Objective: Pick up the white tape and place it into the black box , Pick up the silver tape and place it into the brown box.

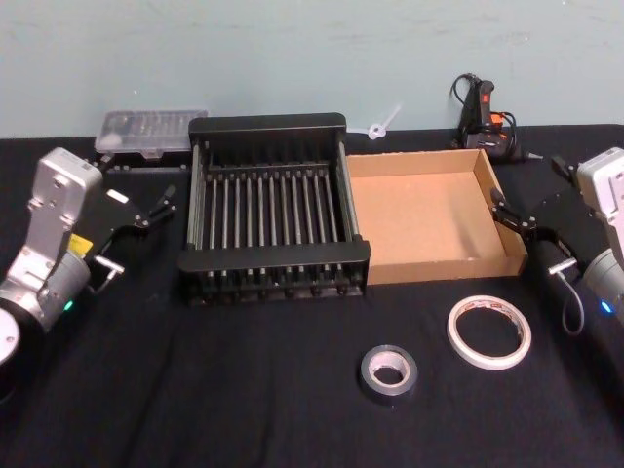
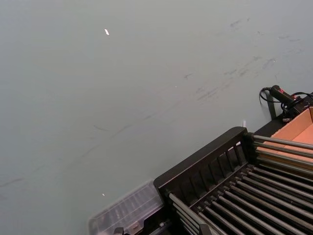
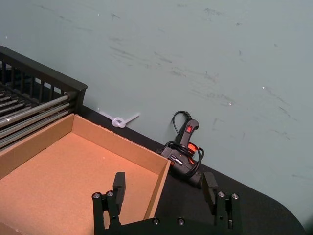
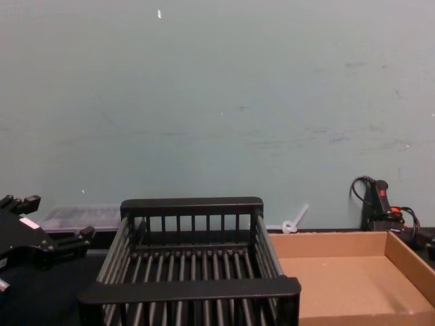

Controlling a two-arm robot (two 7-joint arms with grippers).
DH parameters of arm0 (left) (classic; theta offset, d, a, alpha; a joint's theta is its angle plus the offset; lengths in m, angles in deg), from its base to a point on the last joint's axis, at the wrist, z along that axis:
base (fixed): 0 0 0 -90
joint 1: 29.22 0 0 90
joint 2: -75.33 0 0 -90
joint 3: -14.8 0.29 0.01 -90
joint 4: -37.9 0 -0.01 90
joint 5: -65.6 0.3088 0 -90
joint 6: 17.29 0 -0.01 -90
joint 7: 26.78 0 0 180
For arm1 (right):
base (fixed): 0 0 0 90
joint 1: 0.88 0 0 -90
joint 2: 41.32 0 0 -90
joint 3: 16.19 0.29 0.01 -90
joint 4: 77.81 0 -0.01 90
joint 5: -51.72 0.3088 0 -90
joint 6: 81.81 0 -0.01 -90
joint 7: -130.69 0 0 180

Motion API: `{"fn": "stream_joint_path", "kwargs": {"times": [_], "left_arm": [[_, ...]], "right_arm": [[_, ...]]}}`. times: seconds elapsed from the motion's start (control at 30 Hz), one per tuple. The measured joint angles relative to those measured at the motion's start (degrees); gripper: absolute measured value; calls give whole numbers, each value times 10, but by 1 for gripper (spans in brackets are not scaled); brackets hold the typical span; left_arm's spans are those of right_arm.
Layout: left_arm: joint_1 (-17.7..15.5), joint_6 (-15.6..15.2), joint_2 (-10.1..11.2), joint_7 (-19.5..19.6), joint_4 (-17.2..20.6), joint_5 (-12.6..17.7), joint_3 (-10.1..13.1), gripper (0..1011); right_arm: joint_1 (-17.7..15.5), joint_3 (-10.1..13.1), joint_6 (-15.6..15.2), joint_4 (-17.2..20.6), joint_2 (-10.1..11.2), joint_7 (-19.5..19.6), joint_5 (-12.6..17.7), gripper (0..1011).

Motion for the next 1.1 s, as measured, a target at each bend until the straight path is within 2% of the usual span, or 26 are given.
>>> {"fn": "stream_joint_path", "kwargs": {"times": [1.1], "left_arm": [[0,0,0,0,0,0,0,1002]], "right_arm": [[0,0,0,0,0,0,0,1002]]}}
